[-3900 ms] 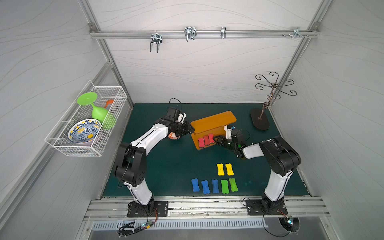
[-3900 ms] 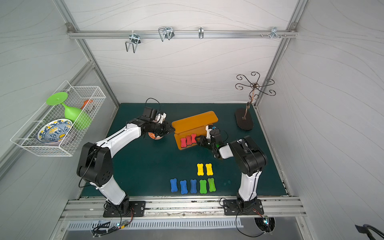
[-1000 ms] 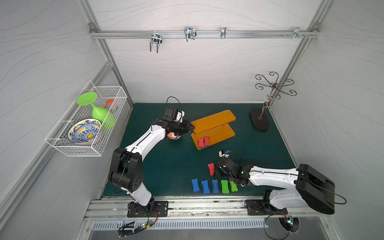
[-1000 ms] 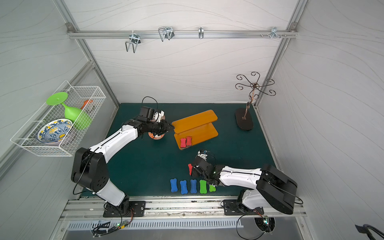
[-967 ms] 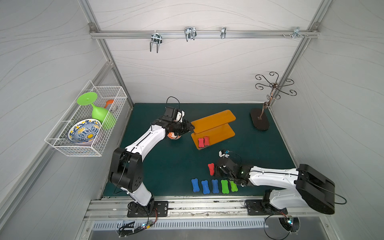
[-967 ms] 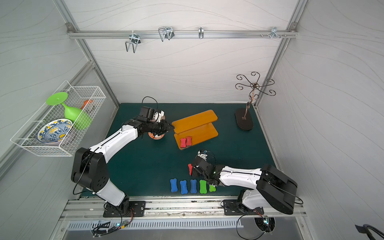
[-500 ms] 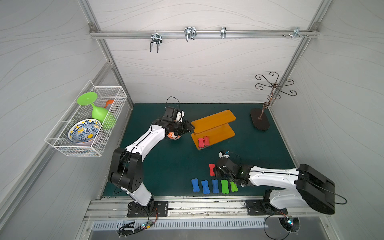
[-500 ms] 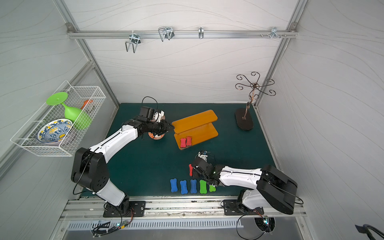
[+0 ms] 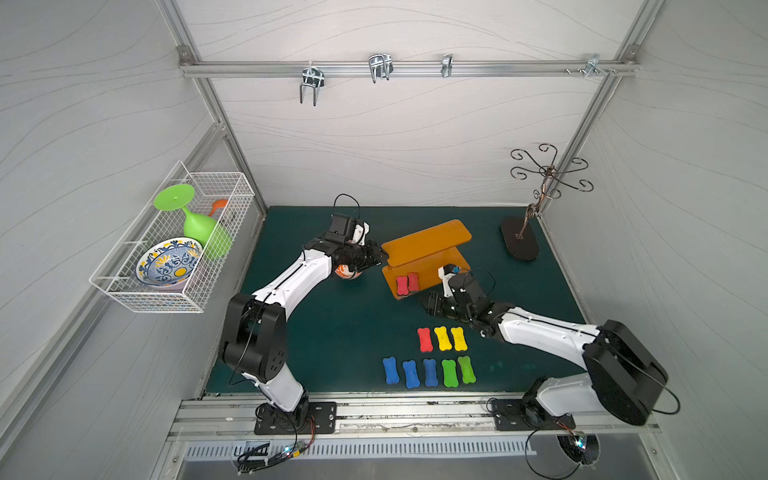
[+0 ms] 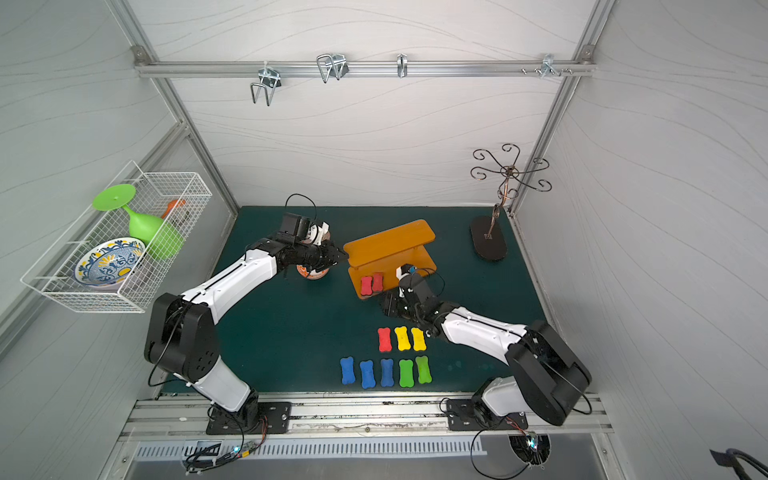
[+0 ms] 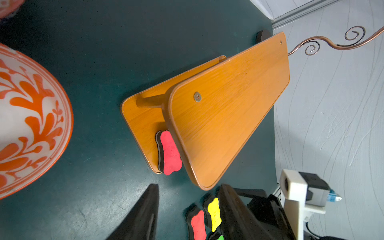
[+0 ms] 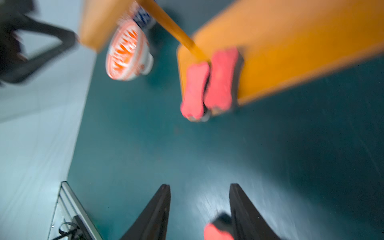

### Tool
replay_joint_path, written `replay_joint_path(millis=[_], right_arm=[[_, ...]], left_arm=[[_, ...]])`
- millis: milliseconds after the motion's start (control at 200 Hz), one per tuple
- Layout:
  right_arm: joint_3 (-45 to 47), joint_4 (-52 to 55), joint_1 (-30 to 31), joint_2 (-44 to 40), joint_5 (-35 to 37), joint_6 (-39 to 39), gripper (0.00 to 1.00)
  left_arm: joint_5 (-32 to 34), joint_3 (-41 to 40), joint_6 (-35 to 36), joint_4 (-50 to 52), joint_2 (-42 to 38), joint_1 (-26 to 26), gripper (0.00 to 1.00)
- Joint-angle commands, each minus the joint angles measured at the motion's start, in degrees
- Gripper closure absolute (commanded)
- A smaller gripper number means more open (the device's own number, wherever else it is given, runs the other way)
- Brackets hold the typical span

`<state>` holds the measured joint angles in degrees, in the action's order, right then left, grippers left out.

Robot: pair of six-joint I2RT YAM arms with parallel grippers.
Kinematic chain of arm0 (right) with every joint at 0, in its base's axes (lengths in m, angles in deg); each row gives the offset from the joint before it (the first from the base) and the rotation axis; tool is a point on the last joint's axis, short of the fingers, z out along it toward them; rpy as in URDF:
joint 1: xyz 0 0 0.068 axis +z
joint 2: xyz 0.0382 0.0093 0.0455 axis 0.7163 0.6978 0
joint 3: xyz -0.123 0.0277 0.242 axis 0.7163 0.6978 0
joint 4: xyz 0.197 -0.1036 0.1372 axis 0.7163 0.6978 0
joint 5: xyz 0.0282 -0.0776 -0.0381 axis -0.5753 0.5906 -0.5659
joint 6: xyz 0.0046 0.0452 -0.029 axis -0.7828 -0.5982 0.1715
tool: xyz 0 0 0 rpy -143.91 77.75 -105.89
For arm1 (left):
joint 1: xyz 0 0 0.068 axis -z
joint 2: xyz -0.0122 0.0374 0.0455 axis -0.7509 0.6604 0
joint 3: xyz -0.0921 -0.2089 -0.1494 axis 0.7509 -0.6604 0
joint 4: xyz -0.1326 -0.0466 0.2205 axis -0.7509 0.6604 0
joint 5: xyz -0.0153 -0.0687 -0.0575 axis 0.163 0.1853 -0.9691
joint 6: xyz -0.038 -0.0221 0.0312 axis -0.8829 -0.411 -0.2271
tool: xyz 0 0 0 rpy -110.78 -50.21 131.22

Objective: Remove the whiteboard erasers from the shelf
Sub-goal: Pick up the whiteboard eraser from the shelf.

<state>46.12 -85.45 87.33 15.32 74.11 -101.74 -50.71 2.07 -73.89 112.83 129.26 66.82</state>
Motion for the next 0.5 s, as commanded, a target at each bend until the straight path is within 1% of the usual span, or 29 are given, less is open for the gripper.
replay_joint_path(millis=[0,165,275,495], right_arm=[[-2.17,-6.4,-3.64,4.56,-4.33,3.58,0.52],[-4.0,-13.33,-6.9,12.44,-5.53,2.6,0.56],[-5.66,-15.37,-7.25,16.09,-5.88,1.94,0.58],[-7.74,-17.69,-7.31,21.15,-5.26,0.95,0.59]], left_arm=[[-0.94,1.78,0.13,-1.25,1.8,-0.13,0.53],[-1.95,3.05,-0.51,-0.98,3.86,-0.12,0.61],[-2.84,3.1,-1.18,-1.66,4.81,-0.13,0.62],[-2.98,3.36,-1.05,-1.53,5.43,-0.13,0.63]])
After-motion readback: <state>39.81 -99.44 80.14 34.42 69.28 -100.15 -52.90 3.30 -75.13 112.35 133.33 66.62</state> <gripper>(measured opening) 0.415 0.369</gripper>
